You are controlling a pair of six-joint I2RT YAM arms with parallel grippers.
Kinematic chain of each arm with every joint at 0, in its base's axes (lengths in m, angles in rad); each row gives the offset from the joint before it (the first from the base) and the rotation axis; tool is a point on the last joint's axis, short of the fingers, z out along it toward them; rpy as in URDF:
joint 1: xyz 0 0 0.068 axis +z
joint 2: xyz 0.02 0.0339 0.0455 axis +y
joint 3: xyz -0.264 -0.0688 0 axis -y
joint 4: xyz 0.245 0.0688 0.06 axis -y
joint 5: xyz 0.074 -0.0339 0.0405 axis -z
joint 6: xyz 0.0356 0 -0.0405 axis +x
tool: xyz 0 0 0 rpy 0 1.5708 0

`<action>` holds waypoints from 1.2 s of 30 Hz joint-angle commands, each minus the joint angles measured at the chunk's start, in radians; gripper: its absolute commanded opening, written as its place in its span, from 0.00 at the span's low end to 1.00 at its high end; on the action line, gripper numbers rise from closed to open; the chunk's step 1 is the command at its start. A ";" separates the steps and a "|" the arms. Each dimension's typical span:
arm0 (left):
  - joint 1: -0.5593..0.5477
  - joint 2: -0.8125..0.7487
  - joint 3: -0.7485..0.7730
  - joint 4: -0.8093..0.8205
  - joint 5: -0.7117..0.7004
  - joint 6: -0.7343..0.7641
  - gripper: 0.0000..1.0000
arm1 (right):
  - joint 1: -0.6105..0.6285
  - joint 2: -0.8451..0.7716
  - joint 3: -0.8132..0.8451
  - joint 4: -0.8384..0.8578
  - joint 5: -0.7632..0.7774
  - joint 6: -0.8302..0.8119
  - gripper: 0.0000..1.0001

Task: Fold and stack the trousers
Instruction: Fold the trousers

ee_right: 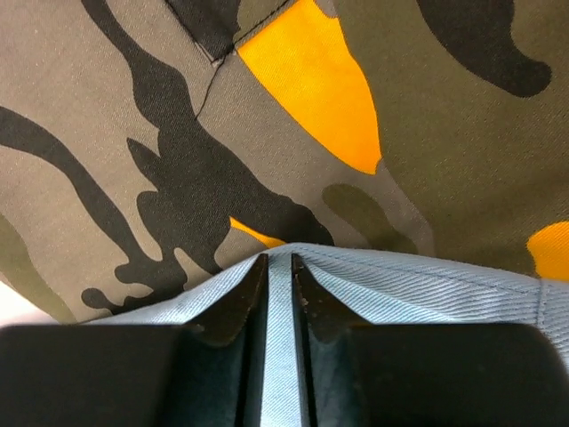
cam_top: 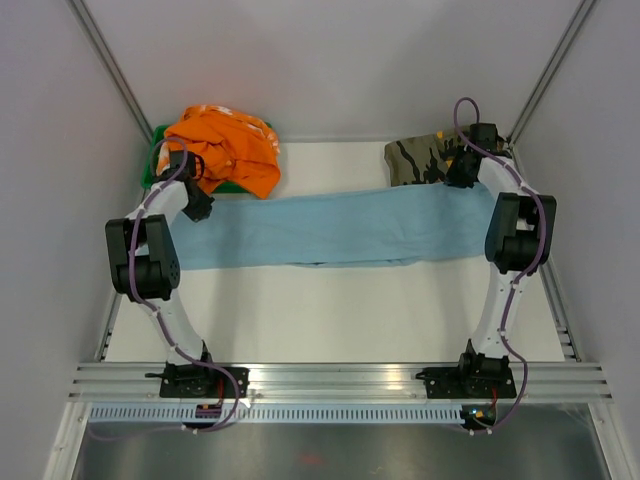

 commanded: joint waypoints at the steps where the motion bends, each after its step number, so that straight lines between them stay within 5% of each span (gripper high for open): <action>1: -0.002 0.058 0.118 -0.002 0.009 -0.017 0.02 | 0.006 -0.002 0.055 0.001 -0.008 -0.011 0.22; 4: -0.002 0.057 0.125 -0.041 -0.011 -0.019 0.03 | 0.009 -0.062 0.016 -0.037 -0.034 -0.046 0.31; 6: 0.000 -0.011 0.090 -0.052 -0.010 -0.019 0.13 | 0.017 -0.152 -0.082 -0.039 -0.055 -0.060 0.40; 11: 0.035 -0.219 -0.128 -0.069 -0.037 -0.043 0.72 | 0.034 -0.373 -0.351 0.001 -0.118 -0.058 0.57; 14: 0.136 -0.314 -0.236 -0.072 -0.022 -0.071 0.82 | 0.040 -0.465 -0.462 -0.023 -0.117 -0.075 0.59; 20: 0.346 -0.330 -0.355 0.017 0.061 -0.054 0.82 | 0.040 -0.536 -0.584 -0.011 -0.121 -0.048 0.59; 32: 0.414 -0.149 -0.363 0.186 0.084 -0.043 0.65 | 0.041 -0.583 -0.600 -0.046 -0.055 -0.025 0.60; 35: 0.414 -0.108 -0.348 0.230 0.118 -0.033 0.50 | 0.058 -0.593 -0.597 -0.046 -0.071 -0.019 0.60; 36: 0.412 -0.095 -0.343 0.237 0.128 -0.028 0.32 | 0.067 -0.594 -0.592 -0.054 -0.069 -0.022 0.60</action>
